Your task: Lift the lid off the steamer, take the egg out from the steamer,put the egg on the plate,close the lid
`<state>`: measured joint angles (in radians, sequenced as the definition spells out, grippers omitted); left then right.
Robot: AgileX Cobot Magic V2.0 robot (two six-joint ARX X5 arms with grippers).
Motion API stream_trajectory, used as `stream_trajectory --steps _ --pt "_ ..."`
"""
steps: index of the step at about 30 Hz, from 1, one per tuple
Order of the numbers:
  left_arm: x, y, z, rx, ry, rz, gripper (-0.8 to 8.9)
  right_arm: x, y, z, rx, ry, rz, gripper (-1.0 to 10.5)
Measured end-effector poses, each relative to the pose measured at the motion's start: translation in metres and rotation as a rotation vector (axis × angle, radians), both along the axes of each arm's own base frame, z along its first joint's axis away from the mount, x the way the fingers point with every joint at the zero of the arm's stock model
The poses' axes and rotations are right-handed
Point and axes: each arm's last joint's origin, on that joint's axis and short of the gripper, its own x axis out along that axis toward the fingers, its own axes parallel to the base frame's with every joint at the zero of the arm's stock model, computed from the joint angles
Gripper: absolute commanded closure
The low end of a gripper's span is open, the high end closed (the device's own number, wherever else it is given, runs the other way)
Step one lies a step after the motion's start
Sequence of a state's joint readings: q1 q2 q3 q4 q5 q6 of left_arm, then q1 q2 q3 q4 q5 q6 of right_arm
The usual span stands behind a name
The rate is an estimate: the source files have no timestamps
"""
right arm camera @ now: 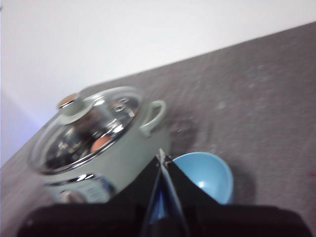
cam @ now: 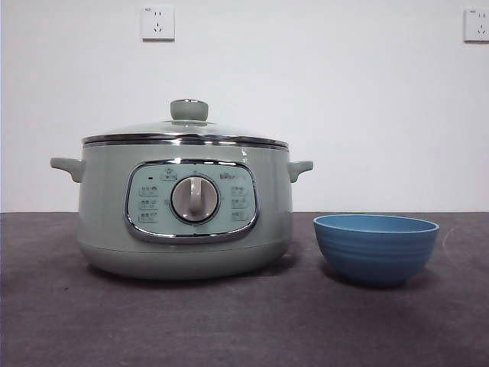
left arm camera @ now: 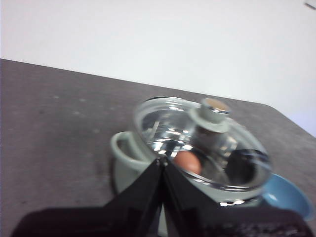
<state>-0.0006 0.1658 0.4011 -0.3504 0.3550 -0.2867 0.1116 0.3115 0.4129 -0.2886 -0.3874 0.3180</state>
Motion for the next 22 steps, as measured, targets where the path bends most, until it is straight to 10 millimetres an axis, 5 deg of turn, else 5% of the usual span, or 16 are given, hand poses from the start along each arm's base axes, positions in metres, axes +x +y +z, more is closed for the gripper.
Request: stream_trajectory --steps 12,22 --pt "0.01 -0.006 0.053 0.078 0.146 -0.27 8.21 0.03 0.01 0.08 -0.171 0.243 0.343 9.6" --pt "0.018 -0.009 0.067 0.116 0.254 -0.402 8.17 0.04 0.021 0.088 -0.277 0.37 0.491 9.4"
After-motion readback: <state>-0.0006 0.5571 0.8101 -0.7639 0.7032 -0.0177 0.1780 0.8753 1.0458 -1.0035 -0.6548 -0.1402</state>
